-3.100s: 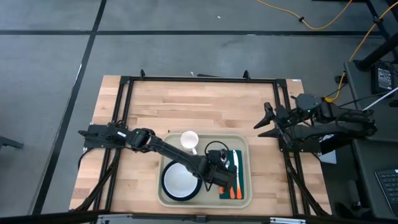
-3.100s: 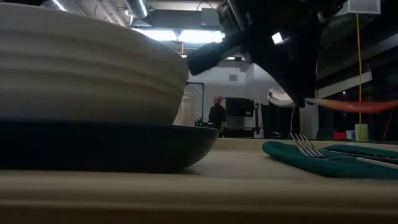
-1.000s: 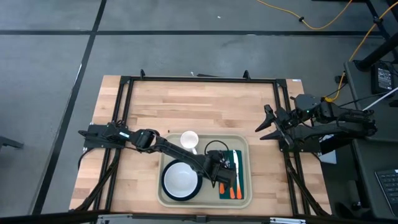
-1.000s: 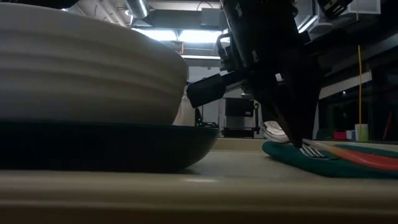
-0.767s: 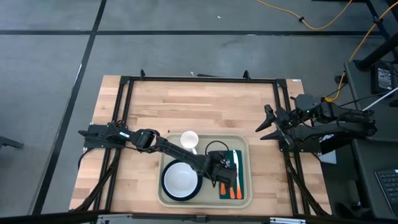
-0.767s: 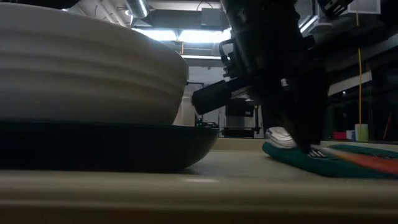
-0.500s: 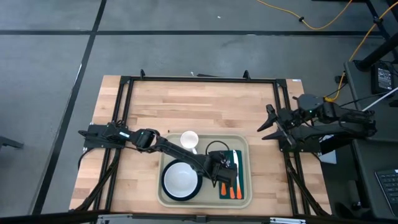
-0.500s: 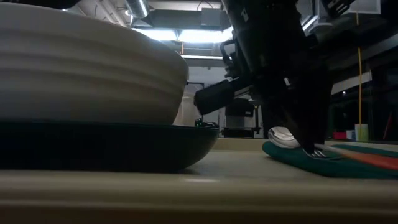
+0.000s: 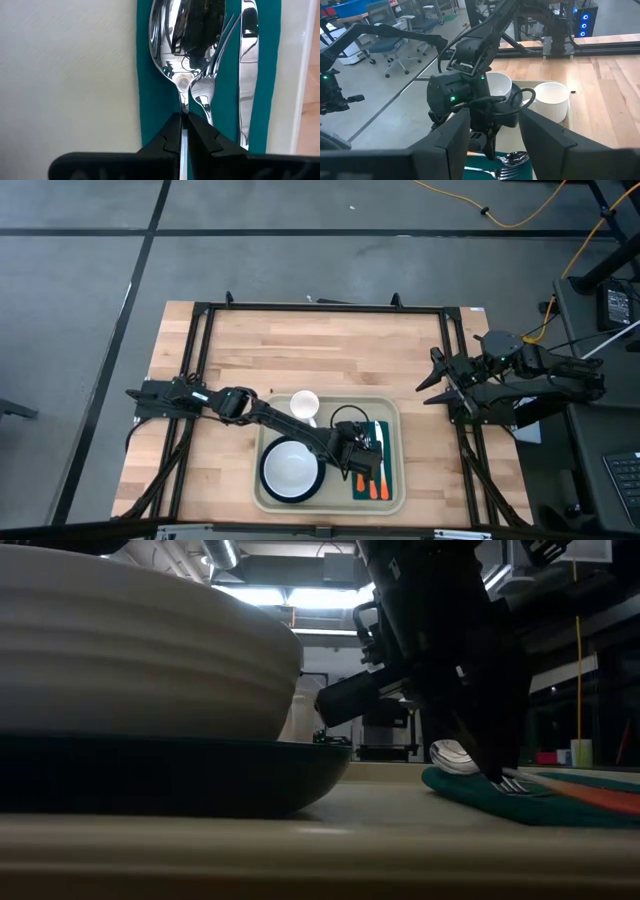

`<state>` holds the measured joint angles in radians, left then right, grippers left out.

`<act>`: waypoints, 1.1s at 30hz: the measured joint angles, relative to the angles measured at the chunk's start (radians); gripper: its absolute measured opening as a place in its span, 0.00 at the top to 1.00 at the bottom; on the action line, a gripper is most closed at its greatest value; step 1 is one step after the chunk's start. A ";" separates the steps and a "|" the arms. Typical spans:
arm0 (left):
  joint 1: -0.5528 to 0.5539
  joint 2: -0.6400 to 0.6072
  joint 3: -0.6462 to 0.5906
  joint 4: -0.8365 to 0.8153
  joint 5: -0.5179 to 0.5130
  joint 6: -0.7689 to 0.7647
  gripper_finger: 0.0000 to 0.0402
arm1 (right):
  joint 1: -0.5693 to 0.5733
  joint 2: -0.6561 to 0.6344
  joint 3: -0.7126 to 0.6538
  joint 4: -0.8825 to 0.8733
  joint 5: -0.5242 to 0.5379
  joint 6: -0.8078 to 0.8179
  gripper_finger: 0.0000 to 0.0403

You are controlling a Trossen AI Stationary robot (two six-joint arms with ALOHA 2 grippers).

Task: Set up tray
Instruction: Put the orange spoon on the dark green napkin to the left of the orange fork

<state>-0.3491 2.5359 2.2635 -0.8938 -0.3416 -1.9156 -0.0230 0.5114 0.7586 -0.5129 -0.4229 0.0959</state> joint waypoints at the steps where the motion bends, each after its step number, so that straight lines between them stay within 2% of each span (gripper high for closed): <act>1: -0.002 0.000 0.000 0.000 0.000 -0.005 0.99 | 0.000 0.000 0.000 0.000 0.000 0.000 0.56; 11: -0.026 0.000 -0.001 -0.033 0.013 -0.053 0.99 | 0.000 0.000 0.000 -0.001 0.000 0.000 0.56; 23: 0.006 0.000 -0.001 0.003 0.057 0.025 0.99 | 0.000 0.000 0.000 -0.003 0.000 0.003 0.56; 33: 0.014 0.000 -0.001 0.007 0.041 0.040 0.99 | 0.000 -0.004 0.000 -0.025 -0.024 0.003 0.56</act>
<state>-0.3354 2.5359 2.2623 -0.8871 -0.3001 -1.8758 -0.0228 0.5078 0.7586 -0.5376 -0.4473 0.0991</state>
